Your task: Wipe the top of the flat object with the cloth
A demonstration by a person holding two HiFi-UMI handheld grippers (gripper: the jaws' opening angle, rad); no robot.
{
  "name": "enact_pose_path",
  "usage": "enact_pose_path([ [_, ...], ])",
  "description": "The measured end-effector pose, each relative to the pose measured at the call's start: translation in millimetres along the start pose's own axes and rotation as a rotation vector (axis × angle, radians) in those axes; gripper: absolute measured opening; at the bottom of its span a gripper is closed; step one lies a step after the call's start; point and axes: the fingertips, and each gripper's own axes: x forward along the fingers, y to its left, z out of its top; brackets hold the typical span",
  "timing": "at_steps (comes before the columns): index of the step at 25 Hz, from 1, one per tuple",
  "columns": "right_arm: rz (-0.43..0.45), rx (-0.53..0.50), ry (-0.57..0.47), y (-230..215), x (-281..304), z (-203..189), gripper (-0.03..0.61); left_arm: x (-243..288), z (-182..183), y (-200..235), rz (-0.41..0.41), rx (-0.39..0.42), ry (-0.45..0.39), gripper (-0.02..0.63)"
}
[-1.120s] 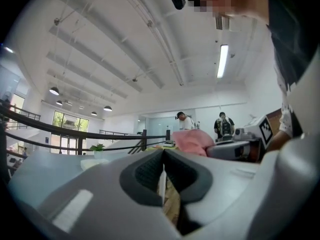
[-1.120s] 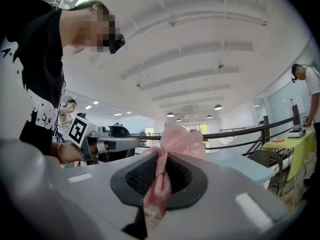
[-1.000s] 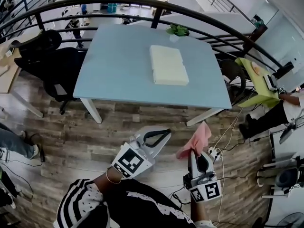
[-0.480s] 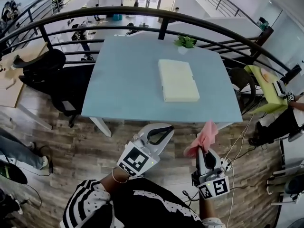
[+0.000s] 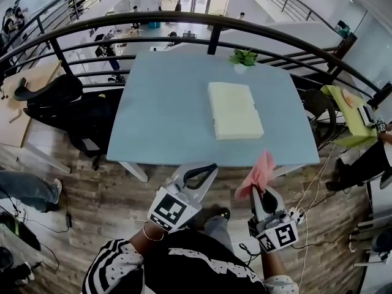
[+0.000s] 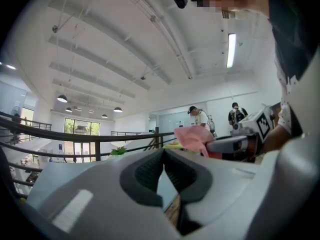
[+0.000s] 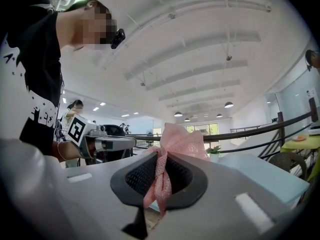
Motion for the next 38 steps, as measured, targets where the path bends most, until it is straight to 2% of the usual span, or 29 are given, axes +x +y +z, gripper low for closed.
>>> enact_pose_path([
  [5, 0.066, -0.026, 0.014, -13.6, 24.1, -6.5, 0.023, 4.7, -5.8, 20.0, 0.069, -0.003, 0.001, 0.000],
  [9, 0.162, -0.039, -0.004, -22.4, 54.1, -7.1, 0.023, 10.5, -5.5, 36.5, 0.145, 0.008, -0.001, 0.000],
  [13, 0.237, 0.008, -0.019, -31.3, 88.2, -9.7, 0.023, 22.3, -15.8, 57.5, 0.206, 0.015, 0.048, 0.000],
  [18, 0.324, 0.010, 0.000, -67.9, 118.8, -18.9, 0.023, 49.9, -16.1, 72.9, 0.293, 0.034, 0.061, 0.000],
  [21, 0.375, 0.026, -0.002, -84.6, 135.5, -26.1, 0.023, 61.5, -23.0, 84.4, 0.352, 0.048, 0.106, 0.000],
  [33, 0.541, 0.018, 0.008, -168.1, 191.5, -19.3, 0.023, 144.0, -0.8, 117.0, 0.512, 0.062, 0.152, 0.000],
  [36, 0.568, 0.014, 0.017, -192.9, 207.1, -18.7, 0.023, 164.7, 7.6, 125.8, 0.555, 0.041, 0.142, 0.000],
  [38, 0.588, 0.000, 0.024, -208.5, 216.3, -19.8, 0.023, 177.7, 13.4, 129.2, 0.573, 0.055, 0.146, 0.000],
])
